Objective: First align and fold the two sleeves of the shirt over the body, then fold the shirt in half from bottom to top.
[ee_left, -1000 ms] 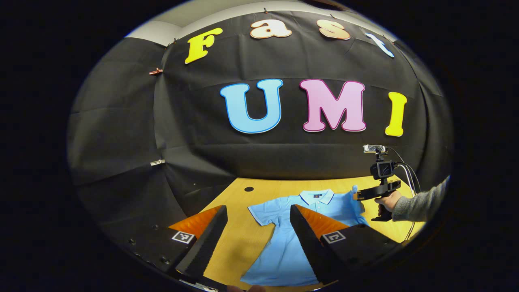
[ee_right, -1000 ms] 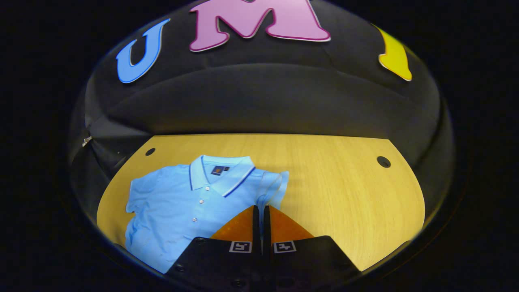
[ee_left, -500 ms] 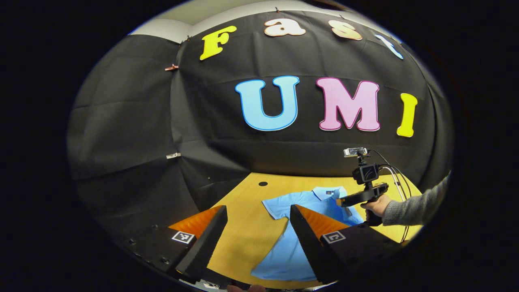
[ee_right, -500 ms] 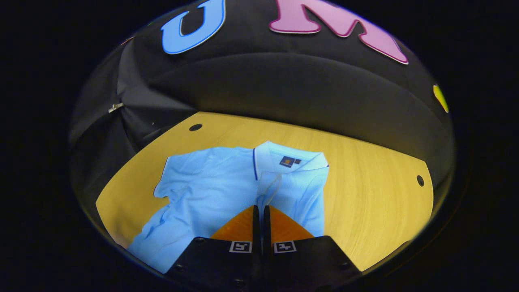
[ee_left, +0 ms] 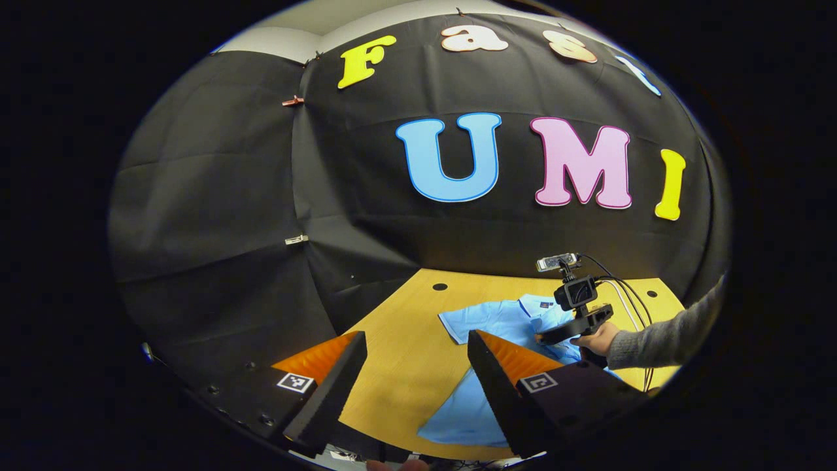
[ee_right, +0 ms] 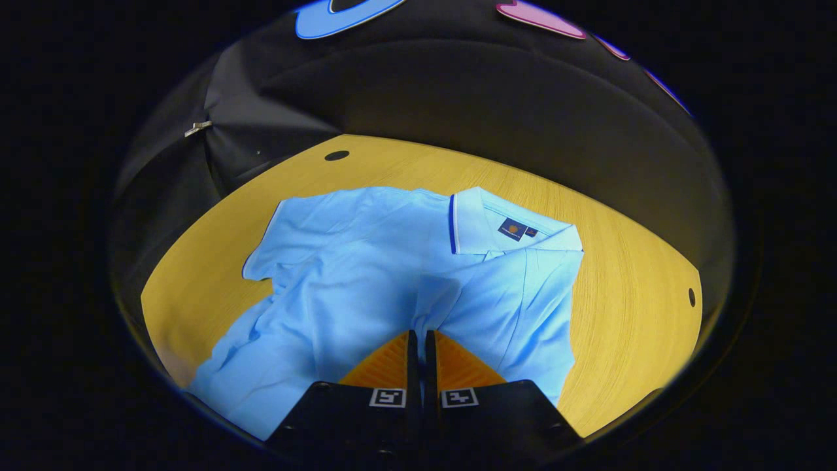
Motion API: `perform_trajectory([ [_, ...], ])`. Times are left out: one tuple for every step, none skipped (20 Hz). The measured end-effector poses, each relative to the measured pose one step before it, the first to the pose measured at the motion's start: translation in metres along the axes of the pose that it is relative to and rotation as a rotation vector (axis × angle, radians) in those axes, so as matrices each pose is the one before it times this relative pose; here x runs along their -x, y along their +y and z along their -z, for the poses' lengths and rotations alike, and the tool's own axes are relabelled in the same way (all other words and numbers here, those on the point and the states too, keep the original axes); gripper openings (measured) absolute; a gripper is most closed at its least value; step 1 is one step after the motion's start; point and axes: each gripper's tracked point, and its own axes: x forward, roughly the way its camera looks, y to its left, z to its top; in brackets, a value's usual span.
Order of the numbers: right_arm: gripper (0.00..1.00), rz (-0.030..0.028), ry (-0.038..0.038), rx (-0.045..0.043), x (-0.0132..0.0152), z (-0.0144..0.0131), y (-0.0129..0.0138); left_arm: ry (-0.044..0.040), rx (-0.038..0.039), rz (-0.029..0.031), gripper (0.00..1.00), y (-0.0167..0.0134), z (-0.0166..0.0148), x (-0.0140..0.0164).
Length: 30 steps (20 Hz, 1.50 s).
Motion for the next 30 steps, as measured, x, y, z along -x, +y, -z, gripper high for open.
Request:
perform_trajectory([
  [0.05, -0.00478, 0.00243, -0.00772, -0.00061, 0.00035, 0.00137, 0.00034, 0.00212, -0.00029, 0.99, 0.00011, 0.00016, 0.00087],
  [0.09, -0.00744, 0.00538, -0.00601, -0.00002, 0.00142, 0.00125, 0.00109, 0.0015, 0.00054, 0.99, -0.00009, -0.00083, -0.00051],
  [0.12, -0.00193, -0.00135, 0.00066, 0.00013, -0.00027, 0.00006, 0.00004, 0.00048, -0.00019, 0.99, 0.00041, 0.0003, -0.00051],
  [0.17, -0.00042, -0.00059, 0.00056, -0.00036, -0.00013, -0.0005, 0.00054, 0.00035, -0.00047, 0.99, 0.0001, 0.00112, 0.00014],
  [0.17, -0.00276, 0.00159, -0.00244, 0.00074, 0.00029, 0.0004, 0.00126, 0.00076, 0.00054, 0.98, -0.00049, -0.00044, 0.00022],
  [0.17, -0.00605, -0.00042, -0.00762, -0.00001, -0.00062, 0.00168, 0.00171, 0.00071, 0.00135, 0.99, -0.0006, -0.00006, -0.0003],
  [0.19, -0.00957, 0.00153, -0.01156, -0.00006, 0.0003, 0.00191, 0.00303, -0.00016, 0.00106, 0.98, -0.00003, 0.00252, -0.00125],
  [0.23, -0.01045, -0.00043, -0.00909, 0.00016, 0.00022, 0.00386, 0.00196, -0.00049, 0.00079, 0.99, -0.00002, 0.00013, -0.00099],
  [0.35, -0.00484, -0.00262, -0.00248, -0.00041, -0.00051, 0.00248, -0.00033, -0.00055, 0.00162, 0.99, -0.00024, -0.00039, 0.0],
  [0.48, 0.0, -0.00246, 0.00547, -0.00055, 0.00033, 0.00154, -0.00012, -0.00102, 0.00101, 0.99, -0.00012, -0.0009, -0.0002],
  [0.5, 0.00208, -0.00162, 0.00901, 0.00014, 0.00021, 0.00184, 0.00038, -0.00172, -0.00073, 0.99, 0.00024, 0.00014, -0.0001],
  [0.57, -0.00341, -0.00263, 0.00574, -0.00057, -0.00018, 0.0032, -0.00152, -0.0001, 0.00179, 0.99, 0.00024, -0.00089, -0.00059],
  [0.65, -0.00306, -0.00527, 0.00369, 0.0006, -0.00047, 0.00294, -0.00174, -0.00028, 0.00227, 0.99, -0.00025, 0.00003, 0.00018],
  [0.78, 0.00384, -0.01003, 0.00566, 0.00024, -0.00194, 0.00111, 0.00198, -0.00161, 0.00221, 0.99, -0.00007, 0.00033, -0.00064],
  [0.82, 0.00492, -0.01467, 0.00443, 0.00053, -0.00244, 0.00044, 0.00363, -0.00314, 0.00236, 0.99, -0.00013, 0.00117, -0.00093],
  [0.92, -0.00324, -0.0098, -0.00323, 0.0016, -0.00191, 0.00172, 0.00483, -0.00423, 0.00256, 0.99, -0.00003, 0.00108, -0.00132],
  [0.93, -0.00698, -0.01865, -0.00832, 0.00267, -0.00381, 0.00159, 0.0033, -0.00249, 0.00231, 0.99, -0.00019, 0.00204, -0.00279],
  [0.95, -0.00346, -0.02875, -0.00865, 0.00255, -0.00554, 0.00024, 0.0038, 0.00017, 0.00598, 0.99, -0.0015, 0.00058, -0.00307],
  [0.96, -0.00382, -0.03784, -0.00686, 0.00443, -0.00837, -0.00107, 0.00439, -0.00034, 0.00544, 0.99, -0.00198, 0.00023, -0.00382],
  [0.96, -0.01108, -0.03218, -0.00735, 0.00599, -0.0081, 0.00093, 0.00315, -0.00153, 0.00414, 0.99, -0.0022, -0.0011, -0.00563],
  [0.96, -0.01439, -0.03598, -0.00905, 0.00815, -0.01034, 0.0017, -0.00112, -0.00314, 0.00649, 0.99, -0.00246, 0.00105, -0.00475],
  [0.96, -0.00834, -0.04257, -0.00649, 0.00902, -0.01221, -0.00063, -0.00008, -0.00491, 0.006, 0.99, -0.00205, -0.00024, -0.00655],
  [0.96, -0.00376, -0.04787, 0.00097, 0.01089, -0.0143, -0.00057, -0.00275, -0.00354, 0.0072, 0.99, -0.00276, -0.00161, -0.00624],
  [0.96, 0.00351, -0.04523, 0.00542, 0.01326, -0.0144, -0.00217, -0.00171, -0.00195, 0.01179, 0.99, -0.00344, -0.0033, -0.00759],
  [0.96, 0.00463, -0.04728, 0.00592, 0.01405, -0.01488, -0.0033, -0.00178, -0.00251, 0.01282, 0.99, -0.00514, -0.00024, -0.00821],
  [0.96, 0.00603, -0.0381, 0.00177, 0.01336, -0.01317, -0.0028, -0.00371, -0.00585, 0.01482, 0.99, -0.00611, -0.00052, -0.00924],
  [0.96, 0.00171, -0.03765, -0.00163, 0.01458, -0.0138, -0.0029, -0.00705, -0.00853, 0.01266, 0.99, -0.00501, -0.00165, -0.0107],
  [0.96, 0.00813, -0.03532, -0.00039, 0.01408, -0.01224, -0.00373, -0.00285, -0.00942, 0.0182, 0.99, -0.00708, -0.00138, -0.01185],
  [0.96, 0.00488, -0.03466, 0.00045, 0.01388, -0.0122, -0.00357, 0.00187, -0.00846, 0.02053, 0.99, -0.00659, 0.00014, -0.01289],
  [0.96, 0.01015, -0.03061, 0.00387, 0.01429, -0.01069, -0.00482, 0.0068, -0.00767, 0.02239, 0.99, -0.00706, 0.00157, -0.01431],
])
